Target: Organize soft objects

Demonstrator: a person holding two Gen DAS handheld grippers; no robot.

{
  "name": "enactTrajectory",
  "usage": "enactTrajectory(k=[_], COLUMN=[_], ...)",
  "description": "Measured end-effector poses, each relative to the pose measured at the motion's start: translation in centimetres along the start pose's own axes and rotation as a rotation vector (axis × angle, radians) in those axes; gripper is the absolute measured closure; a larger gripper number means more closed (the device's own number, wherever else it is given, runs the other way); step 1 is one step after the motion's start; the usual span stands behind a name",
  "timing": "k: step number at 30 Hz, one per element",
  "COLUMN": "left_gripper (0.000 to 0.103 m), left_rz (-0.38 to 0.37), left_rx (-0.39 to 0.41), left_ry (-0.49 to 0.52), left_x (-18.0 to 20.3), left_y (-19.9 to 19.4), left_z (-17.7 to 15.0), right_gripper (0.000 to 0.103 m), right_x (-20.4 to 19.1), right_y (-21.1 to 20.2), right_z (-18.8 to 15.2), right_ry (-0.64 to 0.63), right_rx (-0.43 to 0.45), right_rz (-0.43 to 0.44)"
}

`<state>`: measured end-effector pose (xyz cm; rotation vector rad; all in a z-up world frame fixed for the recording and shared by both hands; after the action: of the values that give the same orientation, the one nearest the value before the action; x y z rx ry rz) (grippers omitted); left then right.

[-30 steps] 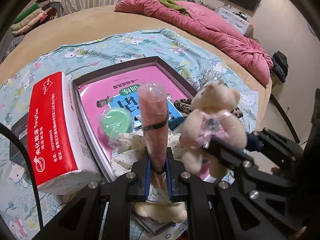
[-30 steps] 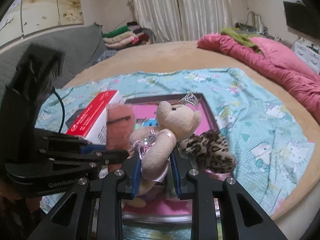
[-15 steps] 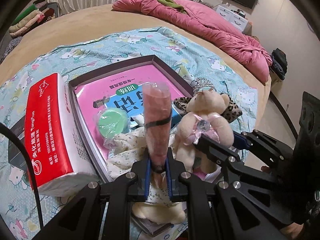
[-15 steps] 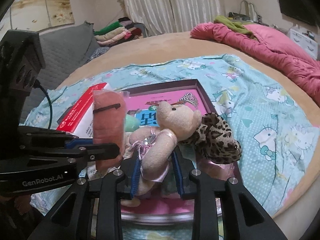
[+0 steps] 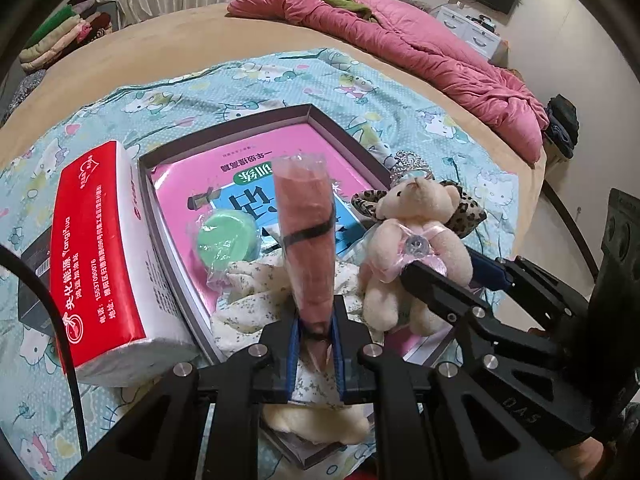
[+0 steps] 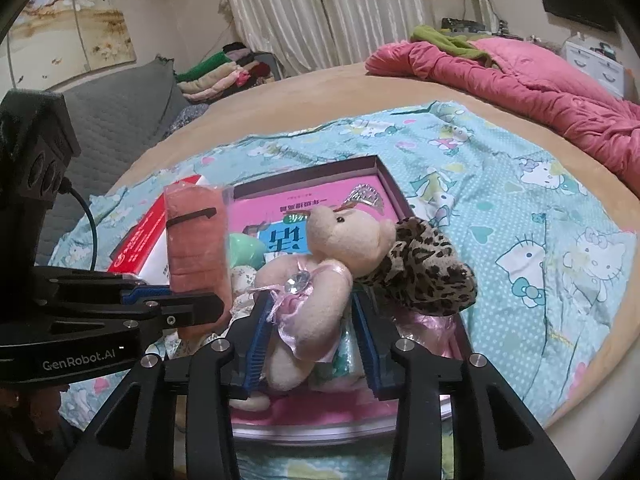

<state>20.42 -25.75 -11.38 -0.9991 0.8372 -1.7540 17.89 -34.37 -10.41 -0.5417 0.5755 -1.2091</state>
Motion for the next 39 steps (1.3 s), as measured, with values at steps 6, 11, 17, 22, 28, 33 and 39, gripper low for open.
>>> enactTrajectory(k=[6, 11, 17, 22, 28, 33, 39], left_gripper=[0.089, 0.089, 0.072, 0.072, 0.071, 0.065, 0.057], left_rz=[-0.014, -0.03, -0.047, -0.045, -0.054, -0.057, -0.046], left_rx=[0.0, -0.008, -0.019, -0.023, -0.021, 0.002, 0.016], left_ry=[-0.014, -0.016, -0.006, -0.006, -0.027, -0.033, -0.035], left_x=[0.0, 0.3, 1.0, 1.1, 0.8, 0.6, 0.5], left_y=[-0.4, -0.4, -0.2, -0.1, -0.2, -0.8, -1.2], left_z=[0.0, 0.0, -0.2, -0.3, 0.0, 0.3, 0.5], right_gripper=[0.054, 0.053, 0.049, 0.049, 0.048, 0.048, 0.043], right_x=[0.6, 0.8, 1.4, 1.8, 1.9, 2.0, 1.9], right_y=[-0.3, -0.6, -0.8, -0.8, -0.8, -1.0, -1.1], right_z=[0.0, 0.1, 0.2, -0.1, 0.0, 0.0, 0.3], right_ry=[0.024, 0.031, 0.055, 0.072, 0.078, 0.072, 0.06], right_rx=[0.013, 0.021, 0.027, 0.019, 0.022, 0.026, 0.033], right_rz=[-0.005, -0.016, -0.028, -0.03, -0.033, -0.041, -0.053])
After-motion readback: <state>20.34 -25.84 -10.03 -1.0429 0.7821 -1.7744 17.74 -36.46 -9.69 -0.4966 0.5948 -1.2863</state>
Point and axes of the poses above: each gripper's, at about its wrist camera, not at the fingertips, and y roughly the way its jaws point, x to its right, z to its top, the point moved 10 cm from there along y, roughly the way its jaws point, and after that the axes turned 8 degrees about -y, right-handed, at the moved point
